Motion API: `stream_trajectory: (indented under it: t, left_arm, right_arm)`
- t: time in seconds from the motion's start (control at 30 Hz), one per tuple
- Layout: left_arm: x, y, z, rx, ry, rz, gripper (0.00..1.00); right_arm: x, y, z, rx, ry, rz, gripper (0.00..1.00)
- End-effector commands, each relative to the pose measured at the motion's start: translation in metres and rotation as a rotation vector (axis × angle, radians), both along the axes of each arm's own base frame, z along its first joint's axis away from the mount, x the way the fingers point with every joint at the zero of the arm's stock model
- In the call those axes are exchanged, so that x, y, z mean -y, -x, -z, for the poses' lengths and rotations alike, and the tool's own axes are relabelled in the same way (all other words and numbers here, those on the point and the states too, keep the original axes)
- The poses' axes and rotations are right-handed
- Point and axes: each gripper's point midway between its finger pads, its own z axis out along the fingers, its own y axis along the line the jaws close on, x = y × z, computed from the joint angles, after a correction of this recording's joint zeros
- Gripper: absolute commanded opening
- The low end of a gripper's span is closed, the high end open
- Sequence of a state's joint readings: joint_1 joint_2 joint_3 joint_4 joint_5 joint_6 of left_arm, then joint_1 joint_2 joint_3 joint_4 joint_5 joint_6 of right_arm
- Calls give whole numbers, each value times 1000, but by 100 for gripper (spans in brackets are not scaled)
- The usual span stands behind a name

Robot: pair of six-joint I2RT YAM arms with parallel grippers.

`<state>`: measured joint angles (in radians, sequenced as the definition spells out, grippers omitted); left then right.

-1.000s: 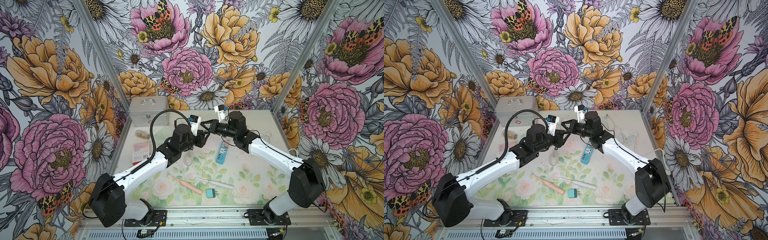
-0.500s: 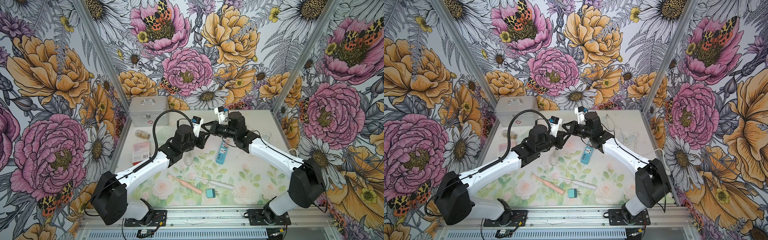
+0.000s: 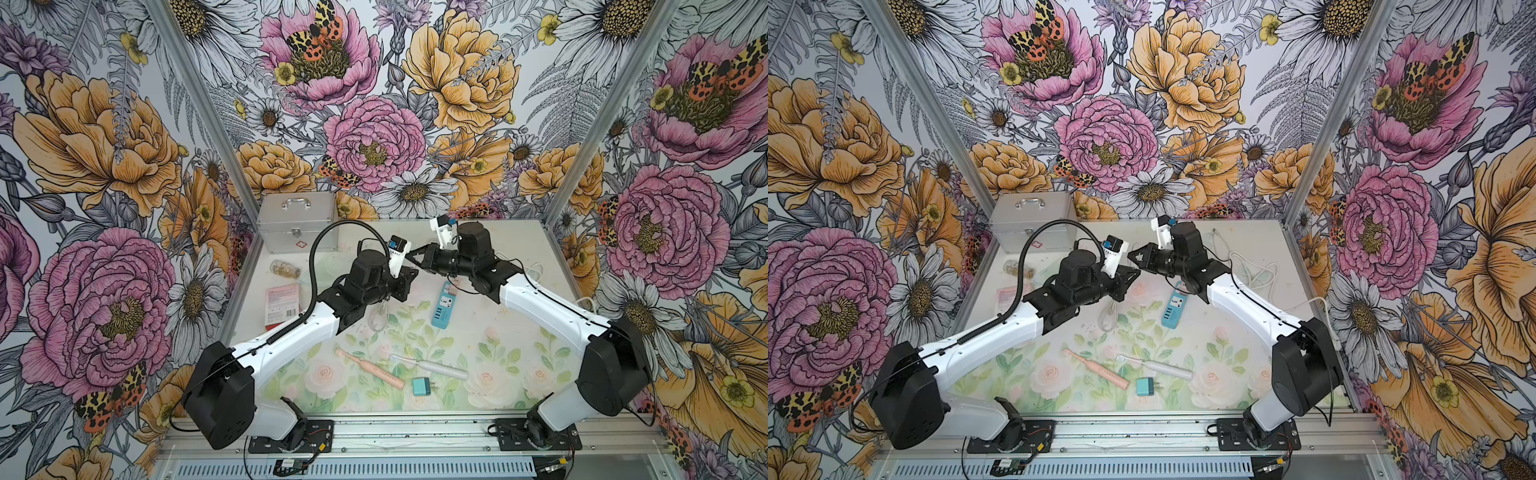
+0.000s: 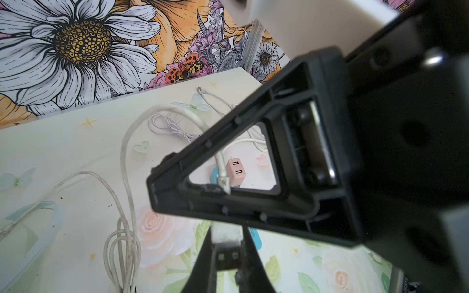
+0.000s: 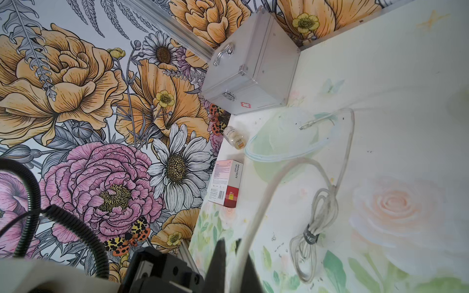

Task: Charge the electric toothbrush
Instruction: Pick up the charging cable from the center of the board.

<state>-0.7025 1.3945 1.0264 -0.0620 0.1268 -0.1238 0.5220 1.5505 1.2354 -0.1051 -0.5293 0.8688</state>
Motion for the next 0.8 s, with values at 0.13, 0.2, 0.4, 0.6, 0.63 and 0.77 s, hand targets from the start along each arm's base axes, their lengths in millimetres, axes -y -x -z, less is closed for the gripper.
stream_trajectory:
  t: [0.13,0.2,0.4,0.6,0.63,0.77]
  left_arm:
    - [11,2,-6,90,-110,75,6]
    - [13,5,-3,92,-130,94,5]
    - [23,9,0,112,-184,135,4]
    - [27,3,-1,118,-191,125,2]
    - [26,2,-2,121,-187,117,2]
    - [28,1,-2,123,-188,123,1]
  right_arm:
    - [8,13,-19,0,21,-37,3]
    - [11,14,-25,7,25,-40,7]
    - [26,14,-26,-33,20,-37,20]
    - [30,24,-20,-90,28,-80,22]
    - [33,25,-19,-97,23,-77,22]
    - [37,27,-23,-87,13,-89,18]
